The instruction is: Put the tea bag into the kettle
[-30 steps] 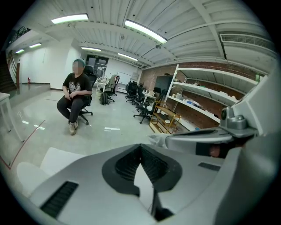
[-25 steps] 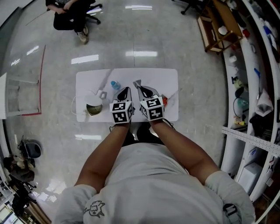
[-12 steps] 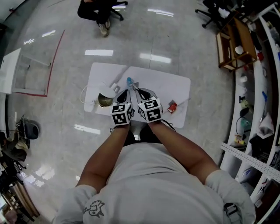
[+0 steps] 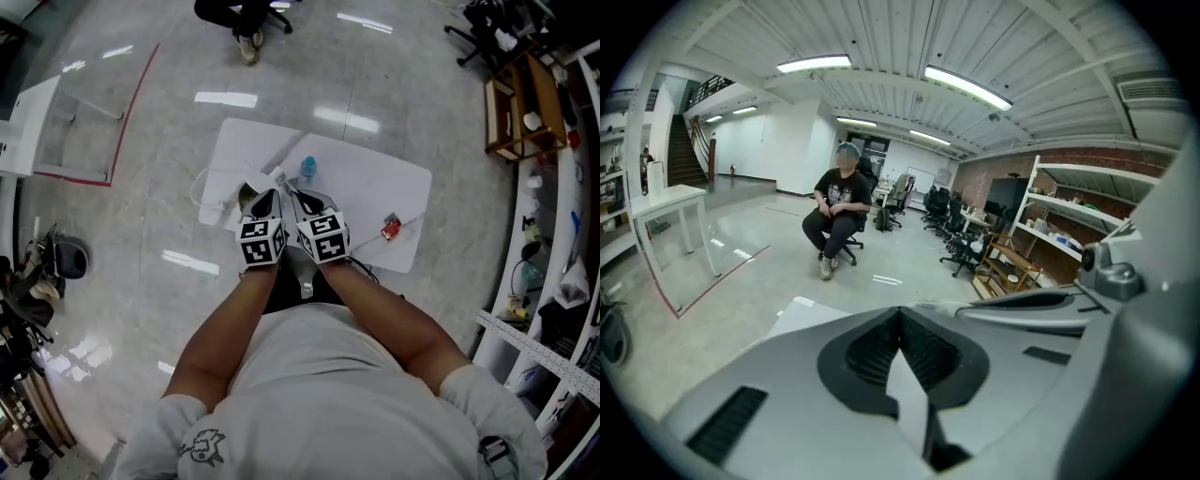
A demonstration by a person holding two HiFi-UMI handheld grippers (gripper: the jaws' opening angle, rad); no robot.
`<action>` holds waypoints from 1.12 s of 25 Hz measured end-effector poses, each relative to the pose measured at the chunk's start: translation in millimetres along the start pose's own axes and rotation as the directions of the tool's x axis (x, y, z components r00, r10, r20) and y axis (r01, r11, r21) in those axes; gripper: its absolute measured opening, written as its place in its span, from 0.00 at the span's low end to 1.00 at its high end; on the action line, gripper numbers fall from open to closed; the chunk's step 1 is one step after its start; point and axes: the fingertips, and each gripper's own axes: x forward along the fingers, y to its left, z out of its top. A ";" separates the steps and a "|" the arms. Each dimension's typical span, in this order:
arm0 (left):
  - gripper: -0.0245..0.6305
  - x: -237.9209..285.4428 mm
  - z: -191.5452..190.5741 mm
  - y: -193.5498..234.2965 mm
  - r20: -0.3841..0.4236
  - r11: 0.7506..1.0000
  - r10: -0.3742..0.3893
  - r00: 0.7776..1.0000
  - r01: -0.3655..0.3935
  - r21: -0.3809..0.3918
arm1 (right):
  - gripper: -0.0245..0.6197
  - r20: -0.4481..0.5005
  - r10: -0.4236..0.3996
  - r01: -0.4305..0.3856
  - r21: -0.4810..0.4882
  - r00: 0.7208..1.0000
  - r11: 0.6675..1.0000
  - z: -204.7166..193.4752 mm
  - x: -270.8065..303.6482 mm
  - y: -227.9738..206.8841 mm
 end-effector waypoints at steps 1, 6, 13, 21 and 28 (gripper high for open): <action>0.04 -3.3 -0.9 6.6 -0.003 1.000 0.002 1.000 -0.002 -0.003 | 0.06 -0.002 0.003 -0.003 0.000 1.000 1.000 0.4 3.8 6.6; 0.04 -14.6 -8.3 43.1 -0.020 1.000 0.008 1.000 -0.008 -0.012 | 0.06 -0.018 0.014 -0.014 0.012 1.000 1.000 -1.4 28.5 37.6; 0.04 -17.3 -23.9 87.7 -0.039 0.999 0.010 0.999 -0.012 -0.036 | 0.06 -0.058 0.022 -0.021 0.020 0.998 1.000 -17.7 60.1 70.7; 0.04 -13.6 -36.8 123.8 -0.065 0.999 -0.006 0.998 0.003 -0.047 | 0.06 -0.104 0.012 -0.008 0.040 0.994 0.999 -38.9 93.4 90.4; 0.04 -2.7 -54.3 142.7 -0.109 0.998 -0.015 0.994 0.009 -0.056 | 0.06 -0.166 -0.002 0.011 0.054 0.986 0.998 -64.4 123.1 84.8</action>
